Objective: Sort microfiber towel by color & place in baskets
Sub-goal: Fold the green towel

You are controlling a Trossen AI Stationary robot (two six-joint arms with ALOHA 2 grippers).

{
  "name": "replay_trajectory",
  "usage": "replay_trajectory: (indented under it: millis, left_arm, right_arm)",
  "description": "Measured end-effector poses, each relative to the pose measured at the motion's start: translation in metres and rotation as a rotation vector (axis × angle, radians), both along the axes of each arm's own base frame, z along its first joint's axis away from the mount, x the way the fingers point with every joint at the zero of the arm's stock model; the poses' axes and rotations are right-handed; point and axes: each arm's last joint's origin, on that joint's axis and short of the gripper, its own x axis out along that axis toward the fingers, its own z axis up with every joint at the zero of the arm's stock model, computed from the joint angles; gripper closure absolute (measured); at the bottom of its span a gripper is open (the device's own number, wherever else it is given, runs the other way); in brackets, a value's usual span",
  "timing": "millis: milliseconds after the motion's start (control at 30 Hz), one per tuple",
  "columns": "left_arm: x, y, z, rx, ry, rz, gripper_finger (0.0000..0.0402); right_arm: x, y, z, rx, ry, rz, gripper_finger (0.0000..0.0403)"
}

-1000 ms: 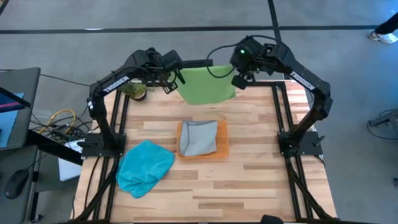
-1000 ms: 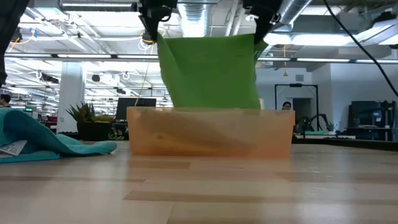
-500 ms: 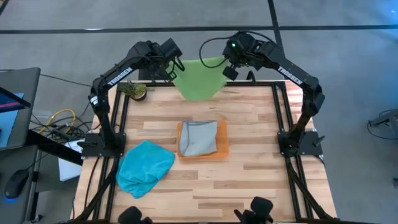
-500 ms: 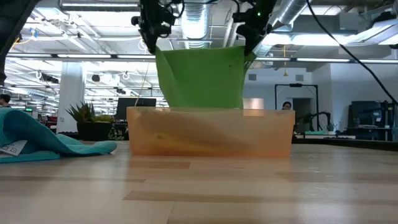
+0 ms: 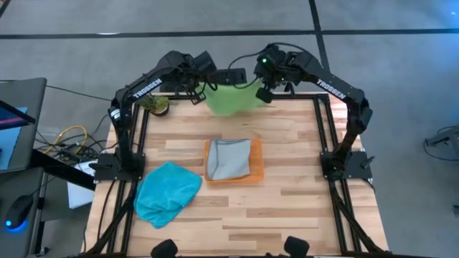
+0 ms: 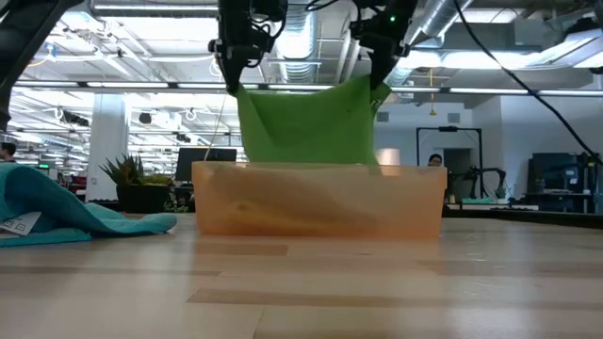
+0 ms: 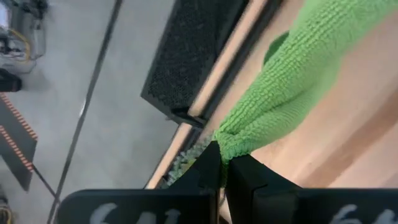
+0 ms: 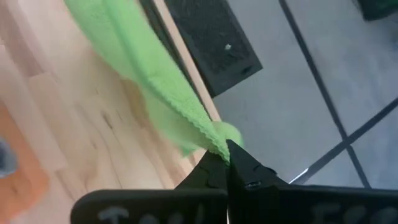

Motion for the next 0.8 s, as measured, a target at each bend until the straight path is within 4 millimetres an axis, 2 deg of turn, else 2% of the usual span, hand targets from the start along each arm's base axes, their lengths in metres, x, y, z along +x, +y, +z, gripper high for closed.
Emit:
replay_trajectory:
  millis: [267,600,800]
  left_arm:
    - [0.005,-0.008,-0.001,0.008,0.032,-0.059,0.0401]
    - [0.0,0.019,0.003,0.094,-0.049,0.014,0.0401]
    - [-0.003,0.024,0.005,0.161,-0.028,0.062,0.0401]
  right_arm:
    - [0.011,0.011,-0.009,0.021,0.056,0.053,0.0398]
    - [0.009,-0.02,-0.004,-0.065,-0.063,-0.024,0.0398]
    - [0.006,-0.031,0.0,-0.138,-0.062,-0.061,0.0398]
